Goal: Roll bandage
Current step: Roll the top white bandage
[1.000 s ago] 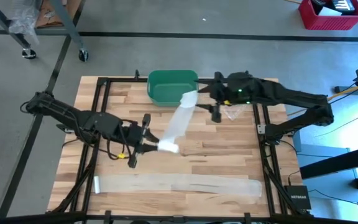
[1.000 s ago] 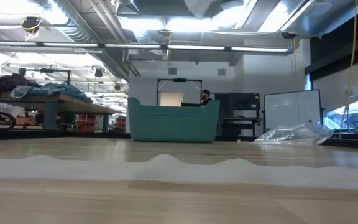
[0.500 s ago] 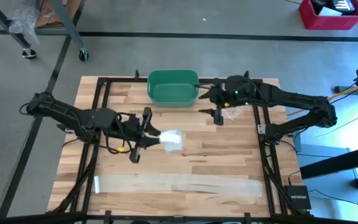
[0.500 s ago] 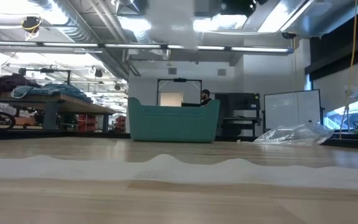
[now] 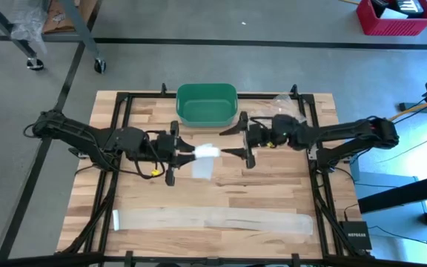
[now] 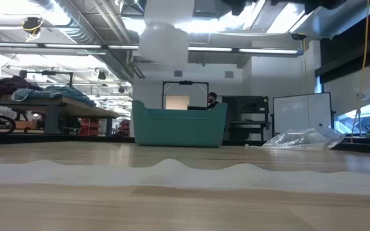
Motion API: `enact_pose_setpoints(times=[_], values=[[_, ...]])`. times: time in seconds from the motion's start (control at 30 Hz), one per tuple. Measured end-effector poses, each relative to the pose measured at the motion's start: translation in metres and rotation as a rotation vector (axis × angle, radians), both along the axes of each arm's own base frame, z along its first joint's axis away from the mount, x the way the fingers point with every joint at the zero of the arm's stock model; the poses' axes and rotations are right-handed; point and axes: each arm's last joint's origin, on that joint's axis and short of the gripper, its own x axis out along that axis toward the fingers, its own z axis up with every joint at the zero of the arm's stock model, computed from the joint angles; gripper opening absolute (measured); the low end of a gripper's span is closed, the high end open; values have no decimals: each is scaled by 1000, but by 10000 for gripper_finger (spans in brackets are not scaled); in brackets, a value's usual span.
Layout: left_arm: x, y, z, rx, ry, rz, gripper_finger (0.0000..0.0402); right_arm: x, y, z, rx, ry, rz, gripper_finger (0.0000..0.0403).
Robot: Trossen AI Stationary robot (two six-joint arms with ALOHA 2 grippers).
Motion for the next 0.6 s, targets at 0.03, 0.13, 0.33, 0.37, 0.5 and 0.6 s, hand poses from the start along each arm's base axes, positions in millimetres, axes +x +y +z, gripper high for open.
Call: enact_pose_setpoints(times=[0.03,0.13,0.33,0.37,0.5,0.6], values=[[0,0,0,13,1,0,54,3,1,-3,18,5,3,262],[1,0,-1,41,5,-1,54,14,5,-13,51,19,-6,262],[4,-1,-4,86,18,-1,54,25,15,-19,78,-4,51,262],[4,-2,-5,99,22,-3,54,25,18,-17,78,-11,65,262],[5,-3,-5,100,22,-6,54,26,27,-12,72,-18,117,262],[5,-3,-5,99,18,-5,54,29,30,-8,68,-41,85,262]])
